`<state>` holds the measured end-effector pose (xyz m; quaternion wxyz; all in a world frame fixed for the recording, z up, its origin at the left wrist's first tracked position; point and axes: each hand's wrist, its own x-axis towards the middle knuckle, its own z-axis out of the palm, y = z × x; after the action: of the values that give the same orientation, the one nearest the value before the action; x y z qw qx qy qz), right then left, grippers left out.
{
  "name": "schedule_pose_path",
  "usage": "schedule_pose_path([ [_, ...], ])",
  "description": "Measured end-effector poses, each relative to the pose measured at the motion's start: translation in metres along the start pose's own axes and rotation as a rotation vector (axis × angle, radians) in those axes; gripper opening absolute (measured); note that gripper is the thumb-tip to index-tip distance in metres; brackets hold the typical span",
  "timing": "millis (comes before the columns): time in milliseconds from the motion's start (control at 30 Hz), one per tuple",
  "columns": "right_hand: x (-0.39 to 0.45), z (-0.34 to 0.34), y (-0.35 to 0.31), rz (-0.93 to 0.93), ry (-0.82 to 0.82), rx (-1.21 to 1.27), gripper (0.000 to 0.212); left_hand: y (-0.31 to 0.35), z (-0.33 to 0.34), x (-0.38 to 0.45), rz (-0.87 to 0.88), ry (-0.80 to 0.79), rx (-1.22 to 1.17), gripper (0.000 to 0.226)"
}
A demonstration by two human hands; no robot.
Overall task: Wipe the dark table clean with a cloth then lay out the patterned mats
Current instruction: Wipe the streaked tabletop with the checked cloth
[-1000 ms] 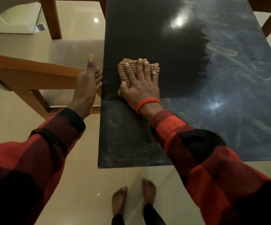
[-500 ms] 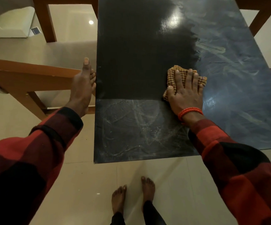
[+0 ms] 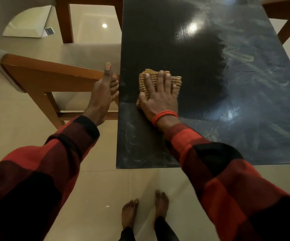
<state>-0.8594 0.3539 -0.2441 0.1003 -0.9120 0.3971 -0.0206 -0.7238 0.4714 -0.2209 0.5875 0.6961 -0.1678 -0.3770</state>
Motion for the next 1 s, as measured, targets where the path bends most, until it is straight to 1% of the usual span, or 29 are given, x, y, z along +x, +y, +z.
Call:
schedule_pose_path([
  [100, 0.005, 0.008, -0.035, -0.088, -0.032, 0.036, 0.067, 0.000, -0.002, -0.005, 0.003, -0.011, -0.002, 0.081],
  [133, 0.006, 0.010, -0.042, -0.111, -0.043, 0.038, 0.067, 0.001, -0.002, -0.006, 0.010, -0.013, 0.005, 0.077],
  [200, 0.005, 0.014, -0.052, -0.145, -0.065, 0.034, 0.067, 0.001, -0.001, -0.008, 0.026, -0.009, 0.029, 0.059],
  [233, 0.003, 0.017, -0.055, -0.155, -0.070, 0.032, 0.067, 0.002, 0.000, -0.010, 0.034, -0.007, 0.039, 0.055],
  [467, -0.015, 0.022, -0.053, -0.184, -0.043, 0.035, 0.067, -0.008, 0.004, -0.023, 0.028, 0.110, 0.018, 0.054],
  [533, -0.020, 0.022, -0.047, -0.195, -0.029, 0.035, 0.067, -0.011, 0.004, -0.023, 0.024, 0.113, 0.011, 0.056],
  [567, -0.022, 0.021, -0.042, -0.200, -0.026, 0.032, 0.067, -0.011, 0.003, -0.025, 0.020, 0.103, 0.012, 0.060],
  [633, -0.024, 0.018, -0.032, -0.193, -0.017, 0.023, 0.067, -0.008, 0.003, -0.029, 0.011, 0.066, 0.042, 0.068],
  [667, -0.025, 0.016, -0.024, -0.180, -0.007, 0.016, 0.067, -0.007, 0.004, -0.031, 0.008, 0.046, 0.062, 0.067],
  [767, -0.031, 0.007, 0.011, -0.115, 0.016, 0.001, 0.068, -0.006, 0.008, -0.039, 0.004, 0.009, 0.112, 0.046],
  [867, -0.037, -0.005, 0.062, -0.001, 0.027, -0.031, 0.068, -0.009, 0.012, -0.046, 0.020, 0.038, 0.129, 0.037],
  [1000, -0.048, -0.021, 0.129, 0.145, 0.008, -0.051, 0.068, -0.011, 0.014, -0.055, 0.002, 0.078, 0.114, 0.039],
])
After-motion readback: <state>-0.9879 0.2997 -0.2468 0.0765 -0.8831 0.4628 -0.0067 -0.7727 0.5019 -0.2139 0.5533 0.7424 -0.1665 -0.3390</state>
